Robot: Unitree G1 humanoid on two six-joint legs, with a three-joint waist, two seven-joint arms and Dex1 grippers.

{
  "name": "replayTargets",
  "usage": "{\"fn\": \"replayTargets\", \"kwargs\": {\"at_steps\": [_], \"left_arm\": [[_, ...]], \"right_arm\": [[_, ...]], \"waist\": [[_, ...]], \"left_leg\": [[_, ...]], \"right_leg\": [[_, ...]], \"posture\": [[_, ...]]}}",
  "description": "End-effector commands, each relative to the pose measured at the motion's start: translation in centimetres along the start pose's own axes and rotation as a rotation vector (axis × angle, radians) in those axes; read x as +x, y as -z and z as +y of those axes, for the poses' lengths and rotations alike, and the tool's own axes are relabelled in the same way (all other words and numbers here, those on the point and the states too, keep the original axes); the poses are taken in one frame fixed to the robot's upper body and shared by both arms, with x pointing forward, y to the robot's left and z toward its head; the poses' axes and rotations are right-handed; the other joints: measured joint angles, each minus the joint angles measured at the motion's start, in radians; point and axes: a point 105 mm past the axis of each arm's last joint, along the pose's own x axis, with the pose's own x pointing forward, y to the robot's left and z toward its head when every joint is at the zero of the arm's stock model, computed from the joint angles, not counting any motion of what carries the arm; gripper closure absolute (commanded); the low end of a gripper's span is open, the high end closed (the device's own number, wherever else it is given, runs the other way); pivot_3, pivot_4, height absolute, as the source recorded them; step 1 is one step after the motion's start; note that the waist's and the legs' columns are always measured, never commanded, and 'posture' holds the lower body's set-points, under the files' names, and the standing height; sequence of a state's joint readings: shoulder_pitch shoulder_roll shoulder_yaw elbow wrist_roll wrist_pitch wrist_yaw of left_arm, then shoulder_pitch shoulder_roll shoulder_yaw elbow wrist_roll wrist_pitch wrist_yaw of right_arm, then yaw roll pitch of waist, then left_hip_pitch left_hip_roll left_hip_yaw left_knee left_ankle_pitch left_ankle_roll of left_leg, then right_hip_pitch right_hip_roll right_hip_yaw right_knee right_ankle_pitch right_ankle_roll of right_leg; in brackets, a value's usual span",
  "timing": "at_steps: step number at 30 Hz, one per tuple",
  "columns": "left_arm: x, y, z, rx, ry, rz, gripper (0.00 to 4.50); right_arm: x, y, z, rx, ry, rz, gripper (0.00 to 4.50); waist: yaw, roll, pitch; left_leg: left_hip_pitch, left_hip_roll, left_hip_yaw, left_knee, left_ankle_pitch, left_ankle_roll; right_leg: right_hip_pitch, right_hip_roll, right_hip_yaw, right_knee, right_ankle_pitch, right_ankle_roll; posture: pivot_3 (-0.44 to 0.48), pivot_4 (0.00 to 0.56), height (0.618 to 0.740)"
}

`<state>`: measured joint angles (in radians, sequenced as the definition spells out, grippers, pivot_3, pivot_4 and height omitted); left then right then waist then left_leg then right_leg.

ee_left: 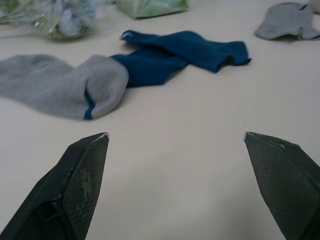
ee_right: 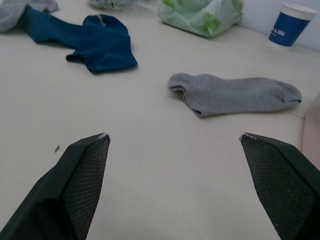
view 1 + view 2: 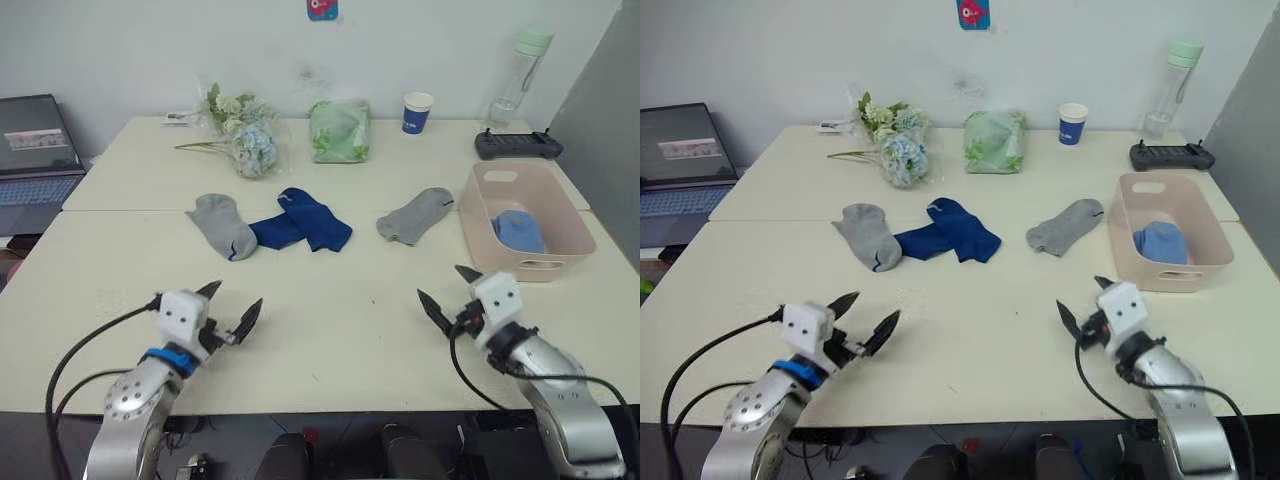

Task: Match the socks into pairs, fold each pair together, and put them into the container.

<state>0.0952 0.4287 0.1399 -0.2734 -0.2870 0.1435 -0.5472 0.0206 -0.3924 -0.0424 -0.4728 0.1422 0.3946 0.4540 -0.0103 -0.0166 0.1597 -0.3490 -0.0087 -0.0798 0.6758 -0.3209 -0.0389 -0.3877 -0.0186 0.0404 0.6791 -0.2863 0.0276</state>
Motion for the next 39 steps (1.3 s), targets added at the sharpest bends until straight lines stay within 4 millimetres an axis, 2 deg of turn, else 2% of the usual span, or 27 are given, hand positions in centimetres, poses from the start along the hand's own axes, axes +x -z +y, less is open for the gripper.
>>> {"fn": "replayTargets", "kwargs": {"at_steps": [1, 6, 10, 14, 17, 22, 29, 34, 36, 39], "left_arm": [[3.0, -2.5, -1.2, 0.057, 0.079, -0.075, 0.00], [7.9, -3.0, -3.0, 0.099, 0.161, -0.064, 0.00], [11.1, -2.4, -4.5, 0.106, 0.213, -0.012, 0.00], [14.3, -1.3, -5.4, 0.117, 0.186, 0.066, 0.00], [15.6, -0.5, -5.6, 0.092, 0.154, 0.128, 0.00], [16.1, 0.2, -5.1, 0.070, 0.124, 0.185, 0.00], [16.0, 0.3, -3.6, 0.037, 0.067, 0.205, 2.08], [16.2, 0.0, -3.6, 0.032, 0.071, 0.186, 3.68], [16.1, -0.9, -4.0, 0.044, 0.095, 0.128, 4.37], [15.0, -2.3, -5.7, 0.088, 0.227, 0.038, 4.47]], "right_arm": [[0.8, -1.3, 0.5, 0.012, -0.056, -0.018, 0.04], [1.3, -2.5, 1.4, 0.006, -0.127, -0.037, 0.04], [1.7, -2.5, 0.9, -0.007, -0.099, -0.034, 0.04], [1.7, -2.6, 1.1, 0.007, -0.097, -0.034, 0.04], [1.6, -2.9, 1.4, 0.016, -0.098, -0.040, 0.04], [1.3, -2.8, 1.0, 0.013, -0.080, -0.031, 0.04], [1.2, -2.8, 1.1, 0.022, -0.075, -0.029, 0.00], [1.3, -2.7, 1.5, 0.019, -0.090, -0.027, 0.00], [1.3, -2.7, 1.5, 0.018, -0.095, -0.028, 0.00], [1.3, -2.7, 1.4, 0.015, -0.104, -0.029, 0.00]], "waist": [[0.003, 0.000, 0.000], [0.002, 0.000, 0.000], [0.001, -0.001, 0.000], [0.001, -0.001, 0.000], [0.001, -0.001, 0.001], [-0.010, -0.001, 0.001], [-0.016, -0.001, 0.001], [-0.016, -0.001, 0.001], [-0.016, -0.001, 0.001], [-0.016, -0.001, 0.001]], "left_leg": [[0.000, 0.000, 0.000, 0.000, 0.000, 0.000], [0.000, 0.000, 0.000, 0.000, 0.000, 0.000], [-0.001, -0.001, 0.000, 0.000, 0.000, 0.000], [-0.001, -0.001, 0.000, 0.000, 0.000, 0.000], [-0.002, -0.001, 0.000, 0.000, 0.000, 0.000], [-0.002, 0.000, -0.001, 0.000, 0.000, 0.000], [-0.002, 0.000, -0.002, 0.000, 0.000, 0.000], [-0.003, -0.001, -0.002, 0.000, 0.000, 0.000], [-0.003, -0.001, -0.002, 0.000, 0.000, 0.000], [-0.003, -0.001, -0.002, 0.000, 0.000, -0.001]], "right_leg": [[0.000, 0.000, 0.000, 0.000, 0.000, 0.000], [0.000, 0.000, -0.001, -0.001, 0.000, 0.000], [-0.001, 0.000, -0.001, -0.001, 0.000, 0.000], [-0.001, 0.000, -0.002, 0.000, 0.000, 0.000], [-0.001, 0.000, -0.002, -0.001, 0.000, 0.001], [-0.002, 0.000, -0.002, 0.000, 0.000, 0.001], [-0.002, 0.000, -0.002, 0.000, 0.000, 0.001], [-0.002, 0.000, -0.001, 0.000, 0.000, 0.001], [-0.002, 0.000, -0.001, 0.000, 0.000, 0.001], [-0.002, 0.000, -0.001, -0.001, 0.000, 0.001]], "posture": [[0.000, 0.150, 0.740], [0.000, 0.150, 0.740], [0.000, 0.150, 0.740], [0.000, 0.150, 0.740], [0.000, 0.150, 0.740], [0.000, 0.150, 0.740], [0.000, 0.150, 0.740], [0.000, 0.150, 0.740], [0.000, 0.150, 0.740], [0.000, 0.150, 0.740]]}}
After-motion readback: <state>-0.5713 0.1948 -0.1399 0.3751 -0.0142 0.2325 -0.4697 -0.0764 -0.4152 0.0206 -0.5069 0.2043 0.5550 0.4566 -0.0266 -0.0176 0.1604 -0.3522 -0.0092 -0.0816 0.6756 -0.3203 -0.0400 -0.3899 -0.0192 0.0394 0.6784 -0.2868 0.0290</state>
